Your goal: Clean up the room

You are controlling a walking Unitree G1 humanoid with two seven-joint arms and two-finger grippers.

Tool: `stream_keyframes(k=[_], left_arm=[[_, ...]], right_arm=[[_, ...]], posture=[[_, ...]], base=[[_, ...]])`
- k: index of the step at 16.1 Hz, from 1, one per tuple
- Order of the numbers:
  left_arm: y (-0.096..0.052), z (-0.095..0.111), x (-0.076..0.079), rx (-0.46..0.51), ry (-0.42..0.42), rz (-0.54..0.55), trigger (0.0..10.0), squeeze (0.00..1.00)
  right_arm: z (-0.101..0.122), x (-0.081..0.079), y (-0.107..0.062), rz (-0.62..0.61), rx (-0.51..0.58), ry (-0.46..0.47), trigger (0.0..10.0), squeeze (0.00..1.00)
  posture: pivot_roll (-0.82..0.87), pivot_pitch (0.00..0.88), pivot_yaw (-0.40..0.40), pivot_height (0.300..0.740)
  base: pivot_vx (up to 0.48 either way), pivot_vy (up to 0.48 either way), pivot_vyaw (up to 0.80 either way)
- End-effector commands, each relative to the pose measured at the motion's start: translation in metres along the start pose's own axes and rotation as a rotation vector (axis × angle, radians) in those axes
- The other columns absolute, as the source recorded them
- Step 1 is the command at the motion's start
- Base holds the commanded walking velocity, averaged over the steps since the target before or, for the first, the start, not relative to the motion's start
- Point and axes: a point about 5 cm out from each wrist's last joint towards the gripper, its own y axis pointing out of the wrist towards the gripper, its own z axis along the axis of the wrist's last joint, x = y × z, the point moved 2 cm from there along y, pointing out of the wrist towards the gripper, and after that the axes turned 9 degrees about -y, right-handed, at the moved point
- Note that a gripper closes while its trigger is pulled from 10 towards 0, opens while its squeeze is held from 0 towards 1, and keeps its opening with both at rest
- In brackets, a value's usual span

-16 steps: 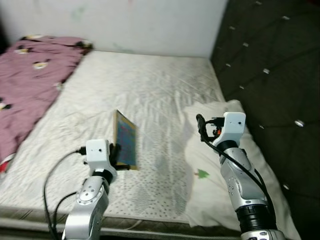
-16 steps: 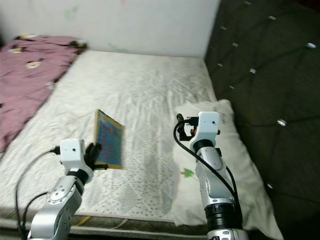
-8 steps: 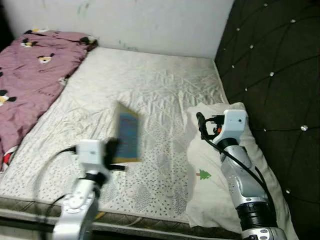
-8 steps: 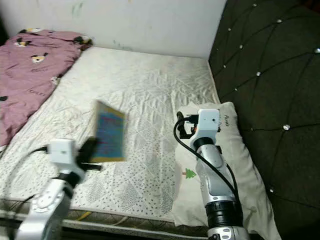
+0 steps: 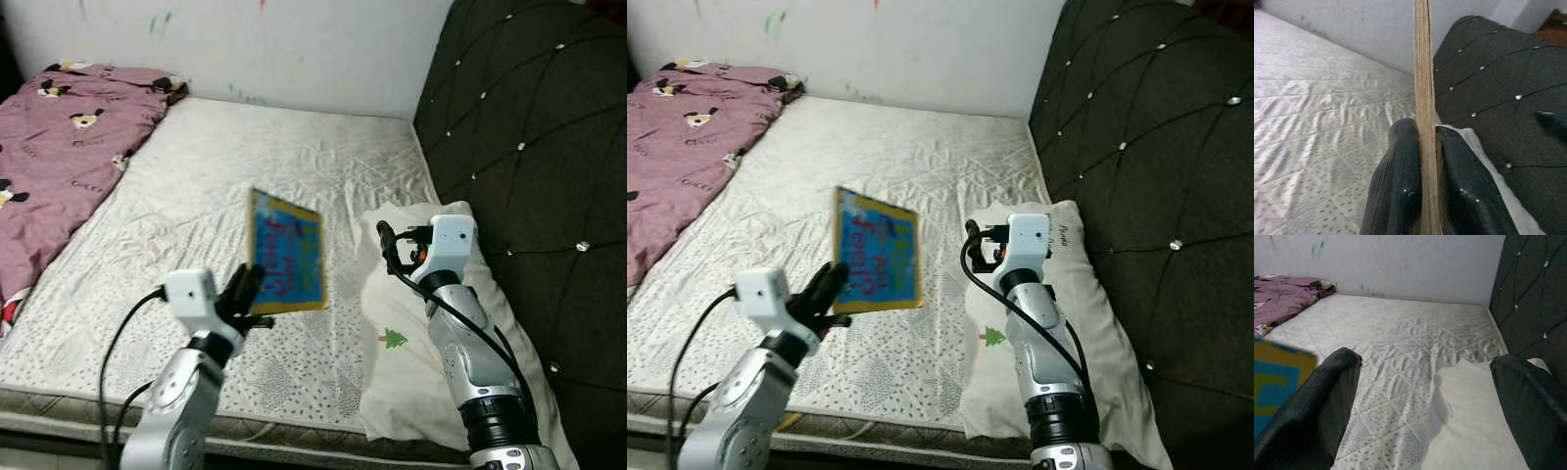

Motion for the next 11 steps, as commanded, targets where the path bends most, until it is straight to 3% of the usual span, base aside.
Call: stream_keyframes(k=[1,5,11], left_arm=[[0.000,0.008,0.003,0.043,0.006,0.003,10.0,0.00],[0.006,0.016,0.000,0.067,0.053,0.011,10.0,0.00],[0.014,0.008,0.002,0.049,0.058,0.024,10.0,0.00]], right_arm=[[0.008,0.001,0.002,-0.002,0.025,0.009,10.0,0.00],[0.011,-0.015,0.003,0.036,0.044,0.026,10.0,0.00],[0.007,-0.005,0.000,0.034,0.035,-0.002,10.0,0.00]], posture=[[0.05,0.000,-0.078,0.740],[0.05,0.000,-0.073,0.740],[0.04,0.000,-0.067,0.740]], base=[[0.000,0.000,0.00],[0.000,0.000,0.00],[0.000,0.000,0.00]])
